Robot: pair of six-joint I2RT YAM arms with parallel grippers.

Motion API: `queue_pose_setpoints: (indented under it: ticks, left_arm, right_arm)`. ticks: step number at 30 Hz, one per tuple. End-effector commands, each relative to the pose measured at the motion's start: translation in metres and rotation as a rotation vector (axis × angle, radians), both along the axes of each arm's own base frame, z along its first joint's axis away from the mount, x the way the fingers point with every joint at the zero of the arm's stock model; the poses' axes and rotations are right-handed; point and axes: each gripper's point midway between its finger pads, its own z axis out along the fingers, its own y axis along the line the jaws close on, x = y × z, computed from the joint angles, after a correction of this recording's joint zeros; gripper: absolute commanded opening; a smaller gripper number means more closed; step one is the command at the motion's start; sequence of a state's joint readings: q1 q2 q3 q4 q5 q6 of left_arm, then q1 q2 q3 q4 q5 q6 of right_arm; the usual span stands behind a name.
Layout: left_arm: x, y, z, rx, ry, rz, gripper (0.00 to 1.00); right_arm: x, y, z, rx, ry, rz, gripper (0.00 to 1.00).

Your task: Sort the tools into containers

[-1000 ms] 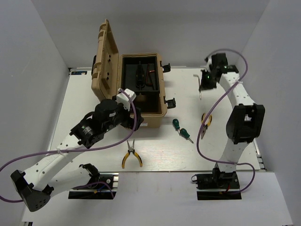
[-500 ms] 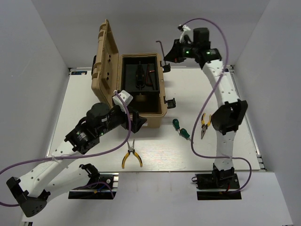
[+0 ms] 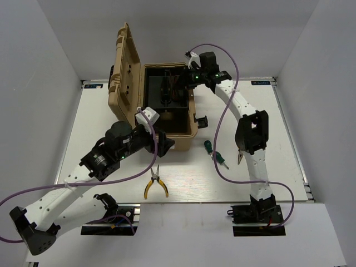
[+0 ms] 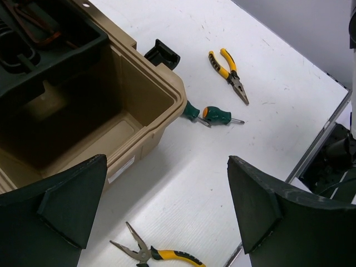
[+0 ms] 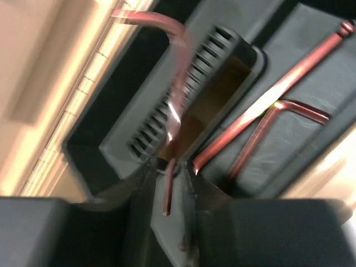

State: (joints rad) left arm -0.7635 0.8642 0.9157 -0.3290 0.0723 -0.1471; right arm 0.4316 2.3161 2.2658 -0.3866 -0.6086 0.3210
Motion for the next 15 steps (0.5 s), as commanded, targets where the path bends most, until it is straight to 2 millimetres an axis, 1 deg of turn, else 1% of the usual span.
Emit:
queue_pose_setpoints:
  ticks: [1, 2, 3, 4, 5, 6, 7, 8, 9, 10, 11, 12, 13, 14, 15]
  left_arm:
    - [0.0, -0.018, 0.003, -0.004, 0.024, -0.056, 0.99]
    - [0.003, -0.022, 0.009, -0.011, 0.017, -0.057, 0.99]
    - [0.001, -0.028, 0.004, -0.001, 0.032, -0.079, 0.97]
    - [0.005, -0.031, 0.007, -0.006, 0.026, -0.079, 0.95]
    - [0.004, -0.04, 0.0, 0.008, 0.047, -0.106, 0.93]
    - [0.003, -0.047, -0.001, 0.007, 0.045, -0.12, 0.91]
    - [0.002, -0.054, 0.006, -0.006, 0.036, -0.141, 0.86]
    - [0.001, -0.06, 0.004, -0.001, 0.045, -0.16, 0.81]
    - [0.001, -0.069, 0.002, 0.009, 0.055, -0.177, 0.67]
    - [-0.001, -0.074, 0.0, 0.009, 0.067, -0.185, 0.6]
    - [-0.004, -0.08, -0.005, 0.019, 0.082, -0.208, 0.53]
    - [-0.004, -0.086, -0.003, 0.013, 0.075, -0.219, 0.45]
    - [-0.009, -0.097, -0.011, 0.02, 0.095, -0.241, 0.24]
    - [-0.011, -0.104, -0.016, 0.021, 0.114, -0.251, 0.15]
    - [-0.014, -0.115, -0.028, 0.037, 0.153, -0.256, 0.0]
  right_arm:
    - [0.005, -0.019, 0.018, -0.044, -0.094, -0.034, 0.34]
    - [0.0, -0.021, 0.018, -0.056, -0.09, -0.029, 0.43]
    - [-0.005, -0.024, 0.029, -0.057, -0.121, -0.015, 0.45]
    - [-0.007, -0.026, 0.032, -0.065, -0.132, -0.009, 0.47]
    - [-0.017, -0.029, 0.045, -0.064, -0.143, 0.002, 0.48]
    - [-0.02, -0.031, 0.051, -0.067, -0.158, 0.005, 0.48]
    - [-0.022, -0.034, 0.056, -0.075, -0.17, 0.004, 0.48]
    - [-0.026, -0.038, 0.055, -0.085, -0.156, -0.001, 0.48]
    - [-0.035, -0.045, 0.082, -0.074, -0.201, -0.008, 0.48]
    - [-0.035, -0.056, 0.086, -0.099, -0.217, -0.024, 0.46]
    - [-0.041, -0.063, 0.097, -0.132, -0.241, -0.071, 0.44]
    - [-0.048, -0.076, 0.105, -0.147, -0.251, -0.096, 0.4]
    - [-0.053, -0.087, 0.118, -0.175, -0.287, -0.137, 0.37]
    - [-0.048, -0.107, 0.12, -0.236, -0.318, -0.209, 0.33]
    - [-0.052, -0.133, 0.107, -0.33, -0.303, -0.278, 0.17]
